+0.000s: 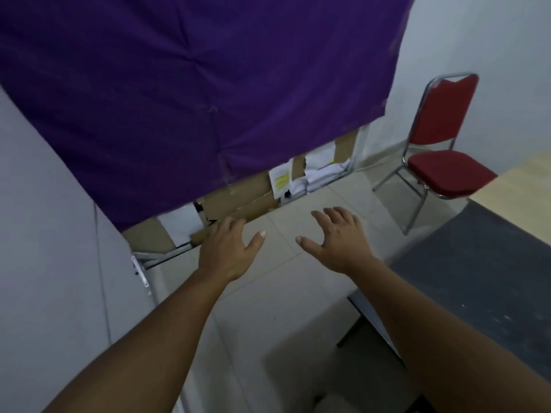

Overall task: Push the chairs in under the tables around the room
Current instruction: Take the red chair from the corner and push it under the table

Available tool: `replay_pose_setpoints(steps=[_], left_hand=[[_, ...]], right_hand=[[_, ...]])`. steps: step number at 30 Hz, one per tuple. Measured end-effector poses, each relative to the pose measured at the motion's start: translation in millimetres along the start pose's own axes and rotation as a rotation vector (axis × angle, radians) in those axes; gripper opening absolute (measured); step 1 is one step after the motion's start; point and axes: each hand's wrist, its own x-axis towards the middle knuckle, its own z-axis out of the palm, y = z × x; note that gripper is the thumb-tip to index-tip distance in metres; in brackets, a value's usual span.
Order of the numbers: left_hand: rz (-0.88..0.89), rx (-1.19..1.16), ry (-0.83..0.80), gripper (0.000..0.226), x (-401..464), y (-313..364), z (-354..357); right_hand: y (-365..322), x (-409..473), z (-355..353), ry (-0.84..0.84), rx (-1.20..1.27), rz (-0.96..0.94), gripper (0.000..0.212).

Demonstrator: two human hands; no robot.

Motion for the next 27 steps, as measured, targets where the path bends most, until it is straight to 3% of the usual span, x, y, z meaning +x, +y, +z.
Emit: replay_pose_setpoints(steps=[7, 22, 27], left_hand=[[-0.004, 0.077, -0.002, 0.07, 70.8, -24.8, 1.2], [0.104, 0.061, 0.005, 0.074, 291.0, 1.6, 13.1], [0.158, 0.053, -0.014, 0.065, 353.2, 16.9, 24.5]], right_hand=[[3.4, 82.4, 16.3, 0.032, -0.021, -0.009, 0.089], [56.5, 280.9, 27.7, 0.096, 0.036, 0.057, 0.083], [77.4, 324.9, 31.5, 0.059, 0.011, 0.128, 0.096]])
